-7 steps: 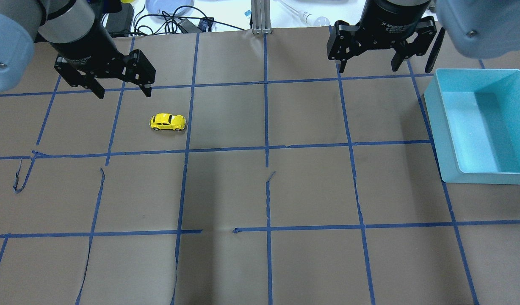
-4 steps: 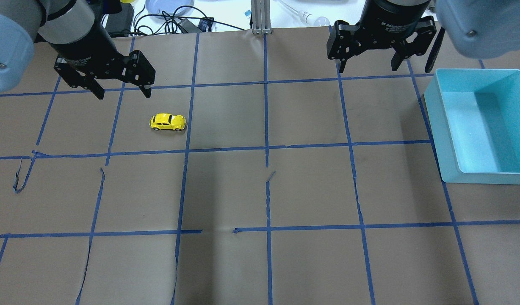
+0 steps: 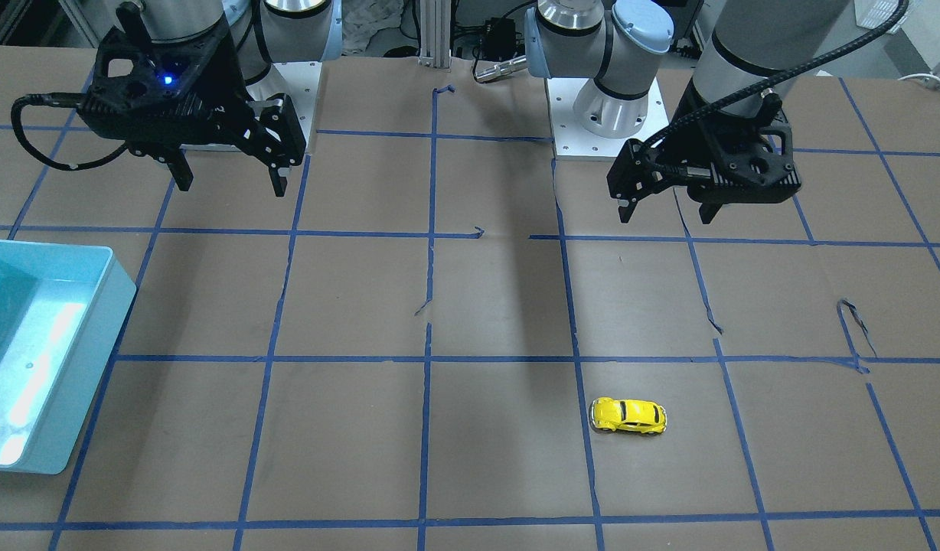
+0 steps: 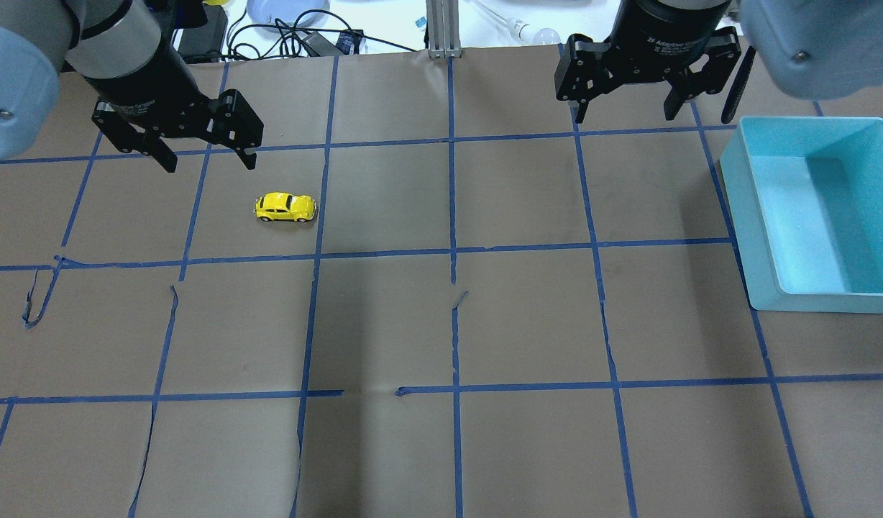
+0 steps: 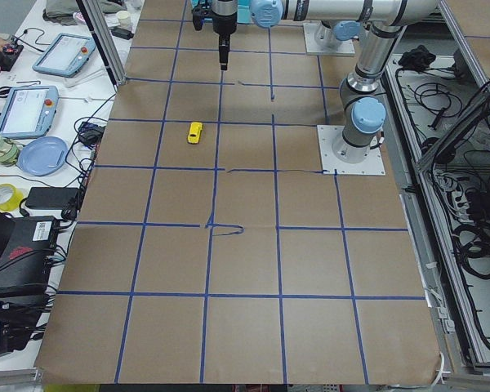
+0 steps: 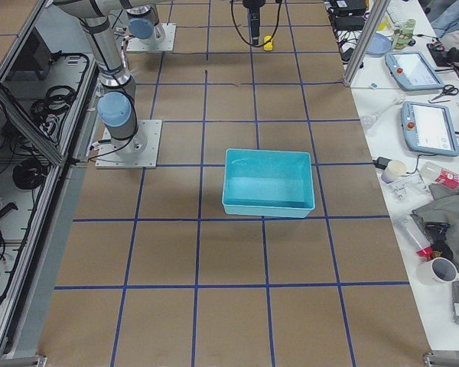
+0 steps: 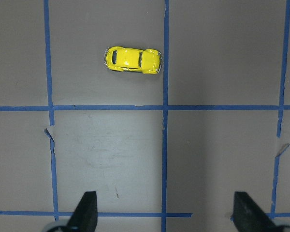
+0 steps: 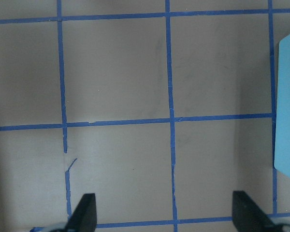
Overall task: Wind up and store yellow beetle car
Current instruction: 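Lower the left gripper over the yellow beetle car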
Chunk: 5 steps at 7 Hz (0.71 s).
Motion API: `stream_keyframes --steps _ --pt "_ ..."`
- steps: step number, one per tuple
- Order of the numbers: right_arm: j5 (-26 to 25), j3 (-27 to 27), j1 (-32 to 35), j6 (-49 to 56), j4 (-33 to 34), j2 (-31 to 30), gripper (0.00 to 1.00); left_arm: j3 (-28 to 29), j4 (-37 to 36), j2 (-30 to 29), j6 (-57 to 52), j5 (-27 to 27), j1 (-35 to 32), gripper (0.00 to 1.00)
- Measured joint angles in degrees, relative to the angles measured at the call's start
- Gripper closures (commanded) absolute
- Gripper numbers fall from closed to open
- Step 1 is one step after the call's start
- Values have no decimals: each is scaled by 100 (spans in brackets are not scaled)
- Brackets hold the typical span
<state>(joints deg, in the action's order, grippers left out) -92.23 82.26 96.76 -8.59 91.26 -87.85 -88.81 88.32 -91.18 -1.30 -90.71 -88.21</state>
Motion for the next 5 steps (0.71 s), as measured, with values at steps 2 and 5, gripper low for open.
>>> stream_keyframes --steps 2,5 --pt "-1 0 0 -2 5 0 0 -54 -15 2 4 20 -7 0" --pt "3 0 5 -13 7 4 0 -299 -323 -136 66 14 46 0"
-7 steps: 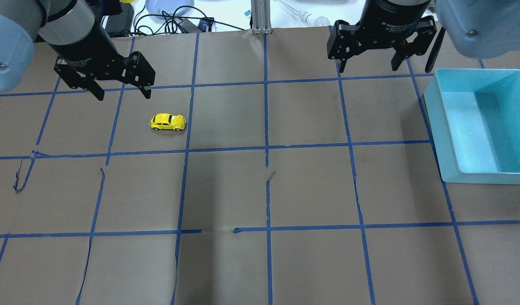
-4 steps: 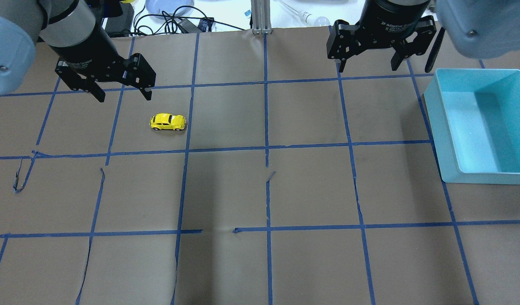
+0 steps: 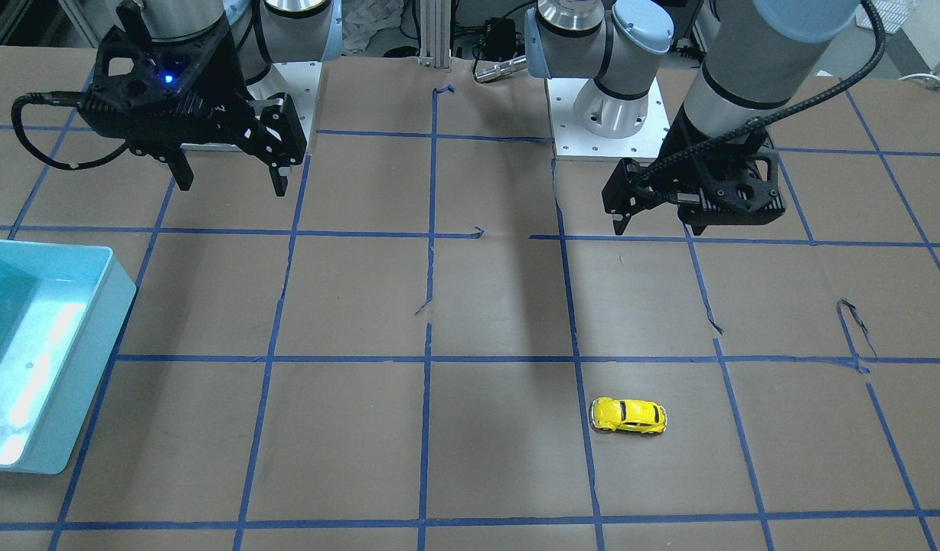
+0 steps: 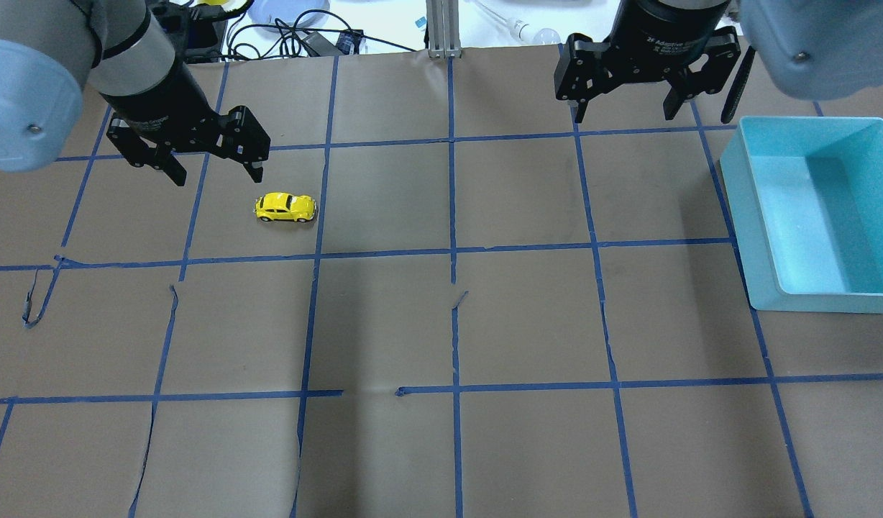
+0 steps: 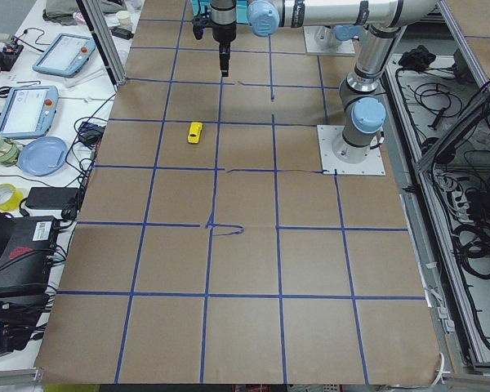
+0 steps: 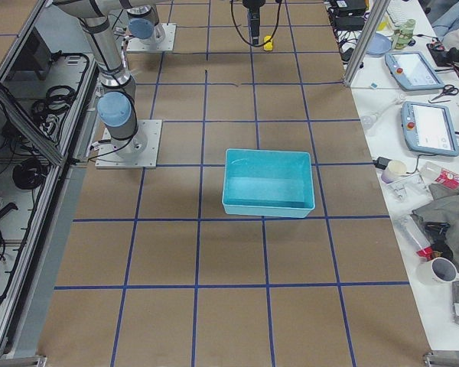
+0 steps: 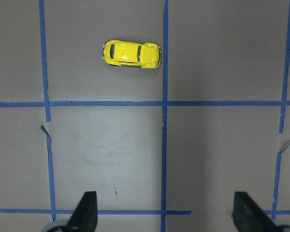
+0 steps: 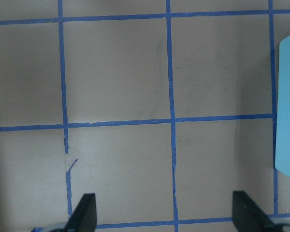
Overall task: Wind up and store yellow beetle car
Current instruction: 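Lower the left gripper over the yellow beetle car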
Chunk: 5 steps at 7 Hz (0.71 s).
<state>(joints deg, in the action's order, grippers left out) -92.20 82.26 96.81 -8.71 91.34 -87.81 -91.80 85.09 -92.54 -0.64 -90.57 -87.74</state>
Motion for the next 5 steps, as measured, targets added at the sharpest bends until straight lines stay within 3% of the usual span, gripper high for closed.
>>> stream_keyframes --steps 2,5 --pt "-8 0 -12 0 -2 3 0 -304 -838 -201 1013 44 35 0" --pt "-7 4 0 -11 4 -4 0 -539 -1465 -574 4577 19 79 0"
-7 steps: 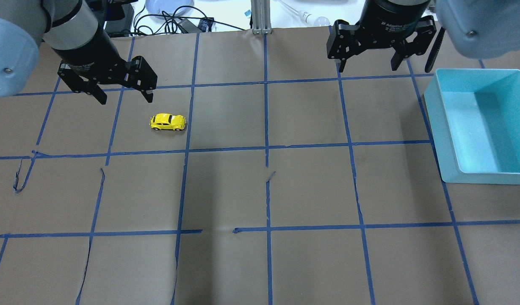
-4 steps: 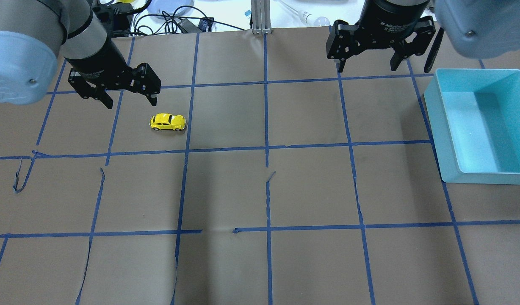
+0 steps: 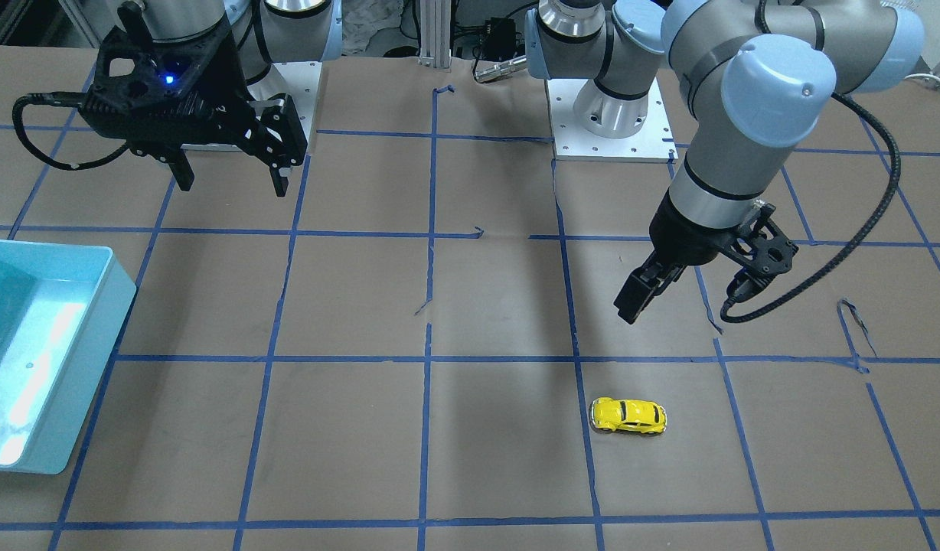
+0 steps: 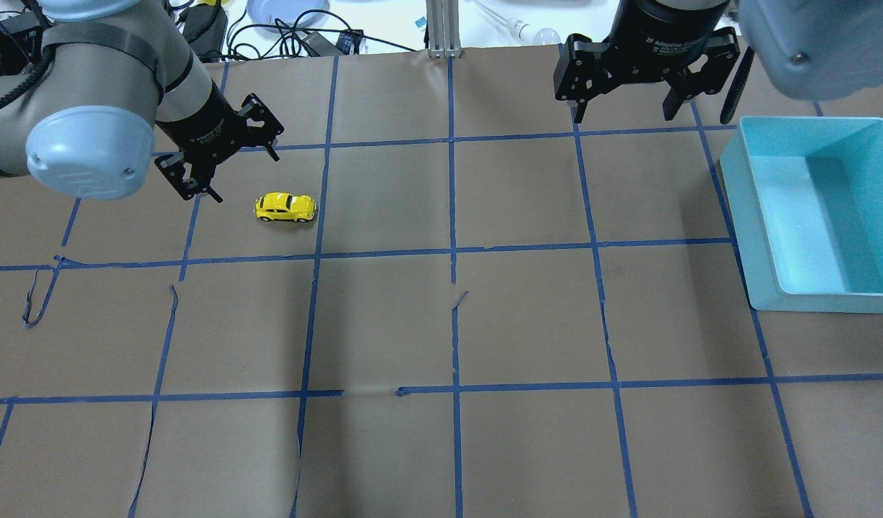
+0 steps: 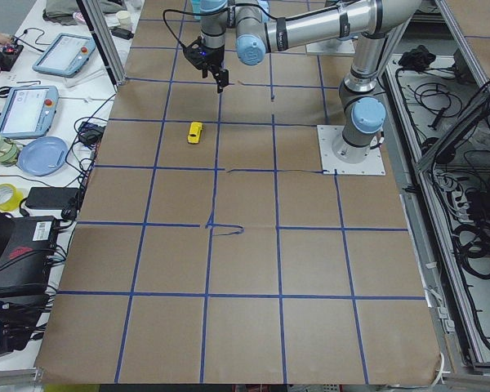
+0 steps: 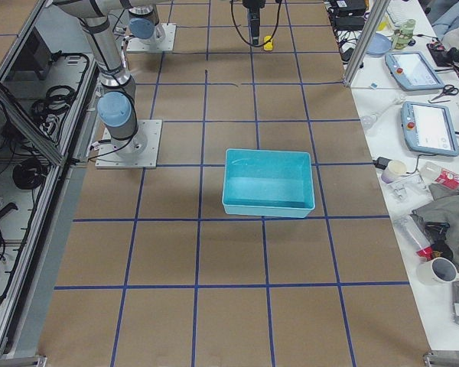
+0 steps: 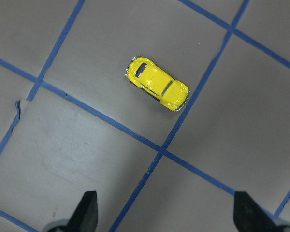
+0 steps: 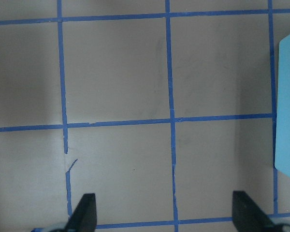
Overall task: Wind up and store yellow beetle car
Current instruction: 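Lower the left gripper over the yellow beetle car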
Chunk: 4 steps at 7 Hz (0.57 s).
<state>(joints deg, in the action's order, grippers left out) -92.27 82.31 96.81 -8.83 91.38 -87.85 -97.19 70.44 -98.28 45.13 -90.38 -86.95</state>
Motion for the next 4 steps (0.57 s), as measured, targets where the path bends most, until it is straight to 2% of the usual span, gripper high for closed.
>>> stream_keyframes --steps 2,4 --pt "3 2 -1 4 2 0 0 -19 -104 -331 1550 -21 128 0" --pt "7 -1 -5 8 2 2 0 -7 -551 -813 2402 24 170 0"
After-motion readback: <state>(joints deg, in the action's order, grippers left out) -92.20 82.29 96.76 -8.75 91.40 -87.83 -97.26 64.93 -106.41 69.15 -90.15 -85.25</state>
